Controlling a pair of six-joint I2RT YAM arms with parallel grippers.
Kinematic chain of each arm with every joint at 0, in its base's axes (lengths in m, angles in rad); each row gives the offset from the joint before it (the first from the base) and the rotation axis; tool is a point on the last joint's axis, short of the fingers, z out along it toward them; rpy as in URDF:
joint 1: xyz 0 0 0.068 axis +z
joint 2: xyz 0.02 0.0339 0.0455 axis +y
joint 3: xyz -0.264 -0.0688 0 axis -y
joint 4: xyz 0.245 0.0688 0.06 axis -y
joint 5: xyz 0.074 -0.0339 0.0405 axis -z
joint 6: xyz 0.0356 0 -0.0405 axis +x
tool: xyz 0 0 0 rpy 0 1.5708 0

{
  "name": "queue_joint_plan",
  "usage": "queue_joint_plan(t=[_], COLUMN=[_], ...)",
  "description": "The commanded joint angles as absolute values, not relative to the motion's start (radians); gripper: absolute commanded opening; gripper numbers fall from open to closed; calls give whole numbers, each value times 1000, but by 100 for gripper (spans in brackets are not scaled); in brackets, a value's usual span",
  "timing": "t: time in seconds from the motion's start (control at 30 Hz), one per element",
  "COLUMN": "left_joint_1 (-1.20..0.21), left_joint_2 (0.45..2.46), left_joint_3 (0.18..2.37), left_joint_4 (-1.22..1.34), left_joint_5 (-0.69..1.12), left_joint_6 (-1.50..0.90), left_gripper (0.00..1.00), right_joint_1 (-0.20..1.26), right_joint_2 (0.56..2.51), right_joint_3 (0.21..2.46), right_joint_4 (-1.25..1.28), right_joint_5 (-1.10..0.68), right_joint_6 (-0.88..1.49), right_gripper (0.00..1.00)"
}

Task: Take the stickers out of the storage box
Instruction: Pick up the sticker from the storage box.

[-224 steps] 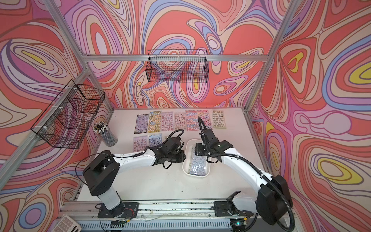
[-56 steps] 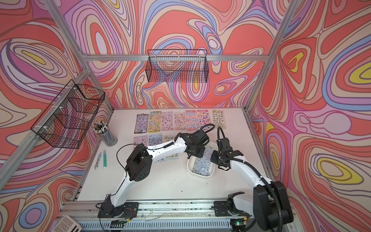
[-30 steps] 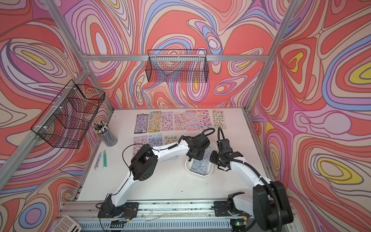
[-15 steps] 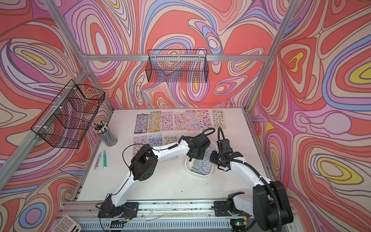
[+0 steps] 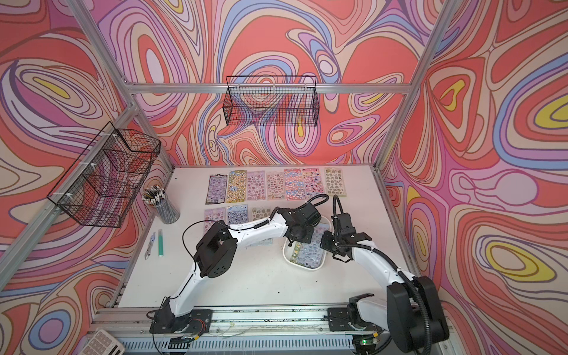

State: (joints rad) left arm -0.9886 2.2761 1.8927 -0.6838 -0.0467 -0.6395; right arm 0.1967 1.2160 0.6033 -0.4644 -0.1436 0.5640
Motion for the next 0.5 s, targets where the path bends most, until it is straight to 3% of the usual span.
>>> queue_joint_plan(t=[0.0,0.47], left_joint_1=[-985,-953], left_joint_2=[2193,2059], left_joint_3=[1877,1837], left_joint_4=[-675,-641], left_joint_5=[-84,-47], left_joint_6=[-632,-615], left_gripper=[0,0], right_joint_1=[195,195], right_joint_2=[1226,1244], right_joint_3=[592,643], right_joint_4=[-467,-508], right_joint_5=[-141,-119], right_joint_6=[555,549], right_gripper=[9,9])
